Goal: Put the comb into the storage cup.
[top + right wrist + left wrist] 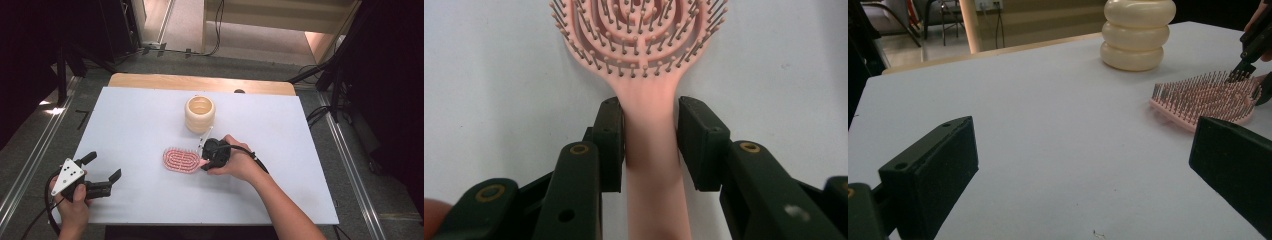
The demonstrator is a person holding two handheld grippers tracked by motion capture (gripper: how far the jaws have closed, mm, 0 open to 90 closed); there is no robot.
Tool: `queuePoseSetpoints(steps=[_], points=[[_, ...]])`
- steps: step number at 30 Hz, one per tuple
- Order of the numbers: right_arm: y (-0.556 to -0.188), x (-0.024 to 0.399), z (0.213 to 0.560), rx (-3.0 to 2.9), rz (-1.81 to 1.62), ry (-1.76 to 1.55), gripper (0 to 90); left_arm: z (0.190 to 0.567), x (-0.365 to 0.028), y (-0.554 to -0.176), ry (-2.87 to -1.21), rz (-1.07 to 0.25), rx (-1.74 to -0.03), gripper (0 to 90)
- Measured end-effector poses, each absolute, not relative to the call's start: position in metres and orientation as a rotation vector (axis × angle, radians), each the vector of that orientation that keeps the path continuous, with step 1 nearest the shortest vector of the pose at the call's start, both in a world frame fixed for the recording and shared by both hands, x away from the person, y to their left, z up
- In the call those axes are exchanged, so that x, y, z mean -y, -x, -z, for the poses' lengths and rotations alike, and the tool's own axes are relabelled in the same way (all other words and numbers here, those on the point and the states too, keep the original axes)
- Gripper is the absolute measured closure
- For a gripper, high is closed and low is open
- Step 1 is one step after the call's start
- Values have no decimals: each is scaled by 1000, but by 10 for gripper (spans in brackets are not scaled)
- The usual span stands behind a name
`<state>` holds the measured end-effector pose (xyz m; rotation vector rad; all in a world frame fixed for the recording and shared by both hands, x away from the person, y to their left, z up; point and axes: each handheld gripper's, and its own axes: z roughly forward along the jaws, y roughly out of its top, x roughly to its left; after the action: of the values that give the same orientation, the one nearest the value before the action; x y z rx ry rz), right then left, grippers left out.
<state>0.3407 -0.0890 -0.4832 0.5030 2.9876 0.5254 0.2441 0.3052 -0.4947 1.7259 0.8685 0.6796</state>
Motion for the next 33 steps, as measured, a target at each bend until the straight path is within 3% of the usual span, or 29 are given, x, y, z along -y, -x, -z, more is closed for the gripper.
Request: queuePoseSetpoints(steps=[6,33], points=[[-339,86,482,-2993,-506,-481,669,495,-305,-244,-1728,-680,-869,0],[-338,94,480,-2939,-573,-493,678,495,-305,-245,-1722,-676,-870,0]])
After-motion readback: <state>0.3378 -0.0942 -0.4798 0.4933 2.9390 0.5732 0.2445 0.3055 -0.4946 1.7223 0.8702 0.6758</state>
